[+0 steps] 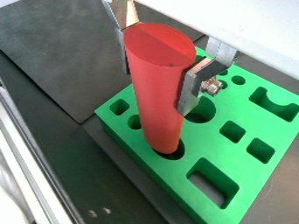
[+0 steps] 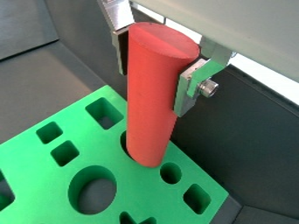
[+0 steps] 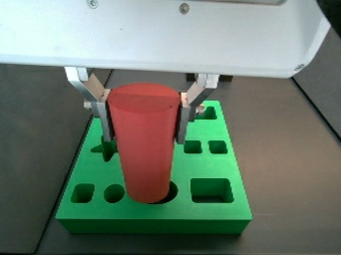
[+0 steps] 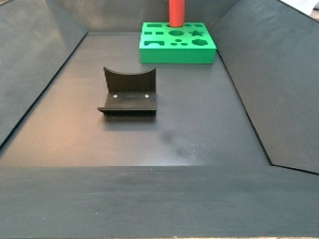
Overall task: Pick up the oval object. Move up. Move to above the board. Insert the oval object.
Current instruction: Insert the oval object.
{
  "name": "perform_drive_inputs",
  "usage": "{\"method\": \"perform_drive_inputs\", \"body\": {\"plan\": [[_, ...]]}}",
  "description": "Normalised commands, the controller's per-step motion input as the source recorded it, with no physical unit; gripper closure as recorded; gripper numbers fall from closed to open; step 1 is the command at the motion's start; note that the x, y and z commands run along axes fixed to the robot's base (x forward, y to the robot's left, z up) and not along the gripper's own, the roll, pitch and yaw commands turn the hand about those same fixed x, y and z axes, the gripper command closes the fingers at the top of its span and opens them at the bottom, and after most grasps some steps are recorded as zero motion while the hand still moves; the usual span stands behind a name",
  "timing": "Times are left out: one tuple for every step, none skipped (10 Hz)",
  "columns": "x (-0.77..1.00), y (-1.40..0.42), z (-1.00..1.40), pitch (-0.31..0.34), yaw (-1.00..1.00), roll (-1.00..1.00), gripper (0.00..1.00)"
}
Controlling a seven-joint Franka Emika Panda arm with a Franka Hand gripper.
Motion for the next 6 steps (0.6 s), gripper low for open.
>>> {"method": "perform_drive_inputs", "body": {"plan": [[0.39, -0.1, -0.49, 0.07, -0.01, 0.05, 1.0], [0.0, 0.0, 0.0, 0.0, -0.02, 0.0, 1.0], [0.0, 0.0, -0.04, 0.0, 0.0, 0.0, 1.0], [0.21, 0.0, -0.23, 0.0, 0.0, -0.05, 1.0], [0.25, 0.0, -0.36, -0.009, 0.0, -0.12, 1.0], [0.23, 0.0, -0.46, -0.029, -0.07, -0.18, 1.0]]}}
